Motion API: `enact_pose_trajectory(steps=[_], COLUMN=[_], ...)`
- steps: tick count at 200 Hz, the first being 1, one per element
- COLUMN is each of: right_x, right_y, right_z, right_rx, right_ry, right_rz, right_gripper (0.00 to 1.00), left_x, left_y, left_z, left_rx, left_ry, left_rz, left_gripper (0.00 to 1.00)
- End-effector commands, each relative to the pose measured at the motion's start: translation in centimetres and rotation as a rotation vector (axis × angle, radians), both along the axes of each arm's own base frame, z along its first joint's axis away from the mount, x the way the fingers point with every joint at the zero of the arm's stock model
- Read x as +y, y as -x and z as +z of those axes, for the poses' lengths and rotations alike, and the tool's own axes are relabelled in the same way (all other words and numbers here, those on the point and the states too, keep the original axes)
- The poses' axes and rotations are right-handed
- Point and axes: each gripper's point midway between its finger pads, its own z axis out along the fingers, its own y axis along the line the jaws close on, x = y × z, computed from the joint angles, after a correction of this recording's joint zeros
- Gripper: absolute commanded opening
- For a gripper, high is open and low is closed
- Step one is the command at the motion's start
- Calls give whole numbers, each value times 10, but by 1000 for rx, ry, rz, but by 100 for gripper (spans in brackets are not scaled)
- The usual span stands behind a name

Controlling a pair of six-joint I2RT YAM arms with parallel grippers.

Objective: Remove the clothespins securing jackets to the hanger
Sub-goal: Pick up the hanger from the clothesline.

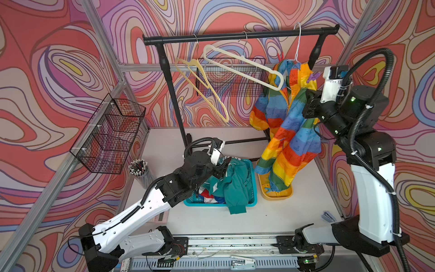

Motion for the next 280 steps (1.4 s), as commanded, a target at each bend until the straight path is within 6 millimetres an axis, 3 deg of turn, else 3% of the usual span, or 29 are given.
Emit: enact_pose_trajectory(steps=[1,61,94,149,219,254,280], right_x=[-2,-6,-7,-18,-22,-32,-18], right_y=[20,41,61,99,156,194,215], right_z=[54,68,43,-4,-37,-41,-46], right_rx=[-214,-274,-211,-92,34,39,69], right_ry=[-29,-58,-77,-74,-77,-81,-77], right_rz=[18,30,64,60,131,134,244], right_gripper=[0,0,0,0,0,0,0], left_x=[12,22,30,48,41,44,46], left_y=[-2,-5,-6,-5,-7,-8,-9], left_z=[-2,-6,-3,-19,-4,2,4], left_rx=[4,14,9,64,54,66,72], left_ry=[5,11,24,13,28,43,55], left_rz=[43,76,94,116,67,72,75], left_gripper=[69,69,69,71,72,72,72])
